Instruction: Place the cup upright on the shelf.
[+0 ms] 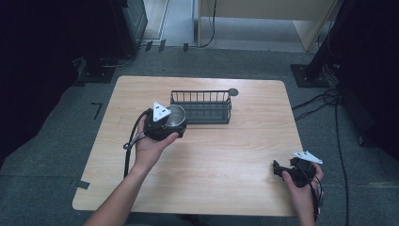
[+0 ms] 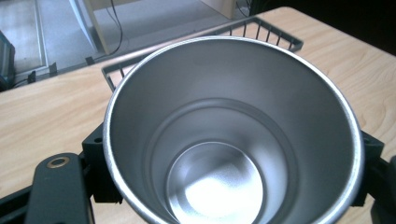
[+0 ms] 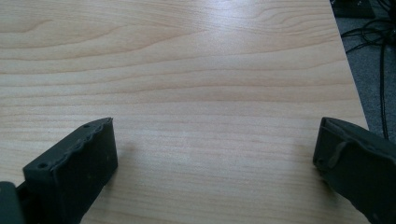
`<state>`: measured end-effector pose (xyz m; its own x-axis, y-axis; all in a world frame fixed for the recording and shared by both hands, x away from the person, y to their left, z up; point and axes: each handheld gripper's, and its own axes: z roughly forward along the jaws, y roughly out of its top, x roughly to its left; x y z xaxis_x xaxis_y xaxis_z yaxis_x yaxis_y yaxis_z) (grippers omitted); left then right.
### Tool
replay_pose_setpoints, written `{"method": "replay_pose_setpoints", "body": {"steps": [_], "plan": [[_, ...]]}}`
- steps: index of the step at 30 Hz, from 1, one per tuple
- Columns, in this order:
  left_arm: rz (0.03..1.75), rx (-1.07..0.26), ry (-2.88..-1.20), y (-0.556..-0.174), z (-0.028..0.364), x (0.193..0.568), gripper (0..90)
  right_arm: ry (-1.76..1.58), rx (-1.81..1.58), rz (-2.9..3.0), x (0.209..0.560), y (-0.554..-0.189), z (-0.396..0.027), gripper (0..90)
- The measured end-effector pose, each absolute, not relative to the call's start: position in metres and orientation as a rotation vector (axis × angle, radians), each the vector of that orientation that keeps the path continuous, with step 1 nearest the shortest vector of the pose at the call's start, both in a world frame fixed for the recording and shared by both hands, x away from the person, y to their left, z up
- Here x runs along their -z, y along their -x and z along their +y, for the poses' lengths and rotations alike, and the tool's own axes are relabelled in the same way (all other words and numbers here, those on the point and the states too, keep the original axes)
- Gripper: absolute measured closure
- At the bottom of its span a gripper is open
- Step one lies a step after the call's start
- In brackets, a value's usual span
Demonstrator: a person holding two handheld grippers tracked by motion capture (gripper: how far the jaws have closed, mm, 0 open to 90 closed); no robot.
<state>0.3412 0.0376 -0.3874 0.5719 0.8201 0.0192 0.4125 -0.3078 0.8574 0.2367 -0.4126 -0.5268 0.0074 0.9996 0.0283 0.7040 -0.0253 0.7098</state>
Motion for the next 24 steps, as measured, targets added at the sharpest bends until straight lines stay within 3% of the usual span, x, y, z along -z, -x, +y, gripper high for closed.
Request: {"method": "replay_pose_setpoints", "body": {"steps": [24], "plan": [[1.017, -0.640, -1.886, -0.404, 0.018, 0.371, 19.2, -1.781, -0.758, 1.749, 0.527, -0.237, -0.413, 0.0]]}}
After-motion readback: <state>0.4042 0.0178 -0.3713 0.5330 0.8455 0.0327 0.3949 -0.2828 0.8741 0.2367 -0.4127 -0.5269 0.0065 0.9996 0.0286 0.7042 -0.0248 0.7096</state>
